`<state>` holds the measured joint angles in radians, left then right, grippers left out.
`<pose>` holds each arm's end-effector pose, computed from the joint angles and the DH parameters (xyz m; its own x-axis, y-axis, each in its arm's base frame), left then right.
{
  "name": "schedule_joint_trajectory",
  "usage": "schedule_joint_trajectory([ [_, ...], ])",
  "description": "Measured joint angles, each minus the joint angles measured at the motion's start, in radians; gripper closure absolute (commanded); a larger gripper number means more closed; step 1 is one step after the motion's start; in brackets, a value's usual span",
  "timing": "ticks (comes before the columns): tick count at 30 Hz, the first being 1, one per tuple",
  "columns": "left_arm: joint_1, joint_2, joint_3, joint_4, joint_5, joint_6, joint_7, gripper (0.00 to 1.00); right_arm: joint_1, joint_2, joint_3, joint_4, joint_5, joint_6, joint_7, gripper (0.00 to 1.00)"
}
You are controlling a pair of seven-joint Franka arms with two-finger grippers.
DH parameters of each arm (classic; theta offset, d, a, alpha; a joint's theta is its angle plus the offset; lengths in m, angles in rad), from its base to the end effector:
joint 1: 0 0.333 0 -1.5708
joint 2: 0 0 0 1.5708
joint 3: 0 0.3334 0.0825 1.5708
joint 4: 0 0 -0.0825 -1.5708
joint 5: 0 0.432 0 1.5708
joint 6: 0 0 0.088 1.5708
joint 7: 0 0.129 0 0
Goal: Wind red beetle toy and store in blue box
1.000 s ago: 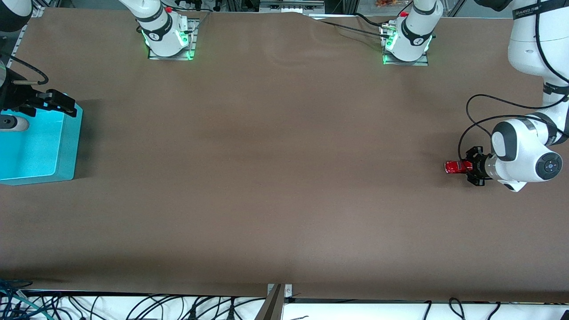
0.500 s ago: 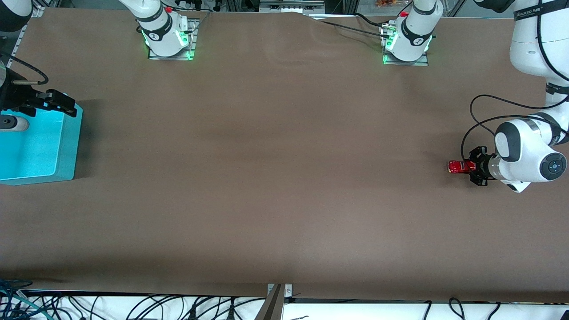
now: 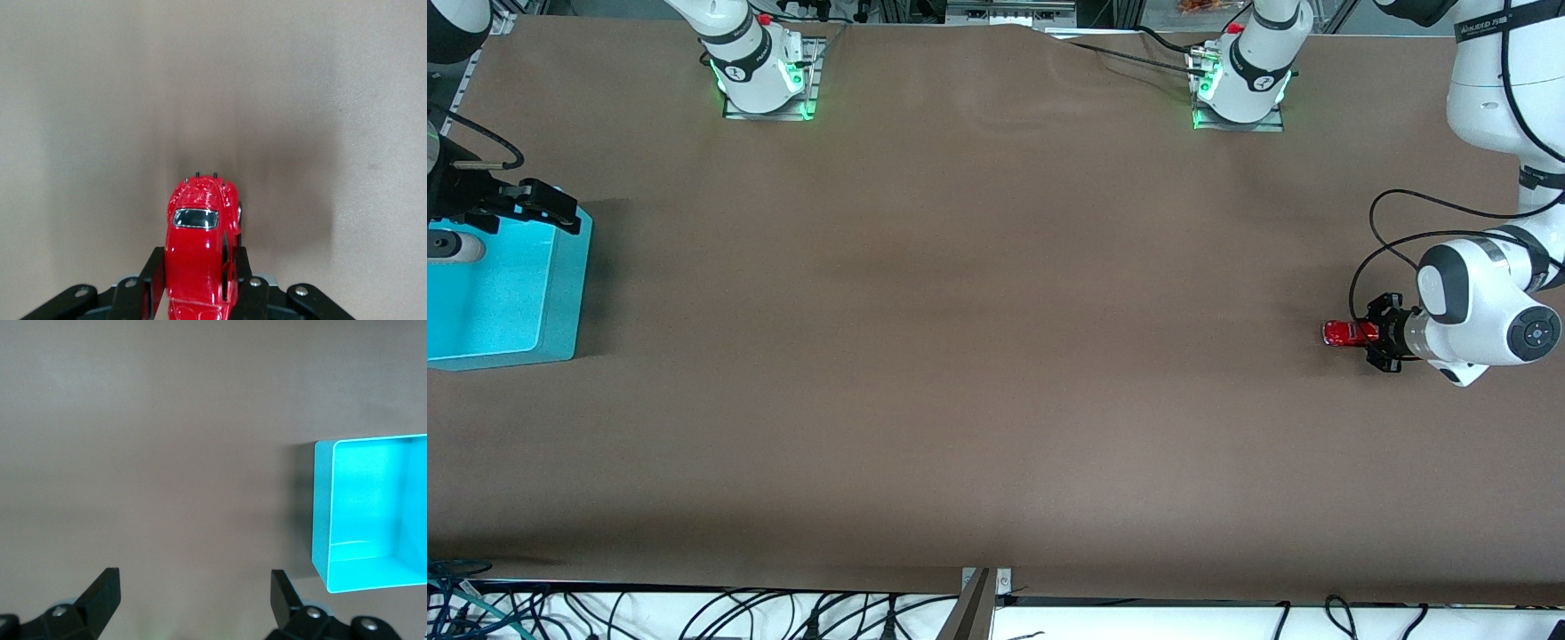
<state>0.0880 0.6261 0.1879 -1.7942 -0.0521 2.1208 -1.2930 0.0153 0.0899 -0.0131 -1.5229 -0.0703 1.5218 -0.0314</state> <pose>0.6340 0.1739 0.1420 -0.0137 0.9999 -0.0056 0.9562 0.0115 -0.2924 0.6231 -0.0077 0.5858 0.9952 0.0300 -0.0929 0.0365 -0.9970 0.0685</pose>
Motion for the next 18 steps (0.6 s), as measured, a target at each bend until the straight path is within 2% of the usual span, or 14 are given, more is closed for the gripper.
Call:
schedule_joint_trajectory([
  [18,0.0,0.001,0.0,0.002,0.0,-0.001,-0.015,1.0,0.0,0.0,0.0,0.0,0.0,0.0,0.0,0.0],
])
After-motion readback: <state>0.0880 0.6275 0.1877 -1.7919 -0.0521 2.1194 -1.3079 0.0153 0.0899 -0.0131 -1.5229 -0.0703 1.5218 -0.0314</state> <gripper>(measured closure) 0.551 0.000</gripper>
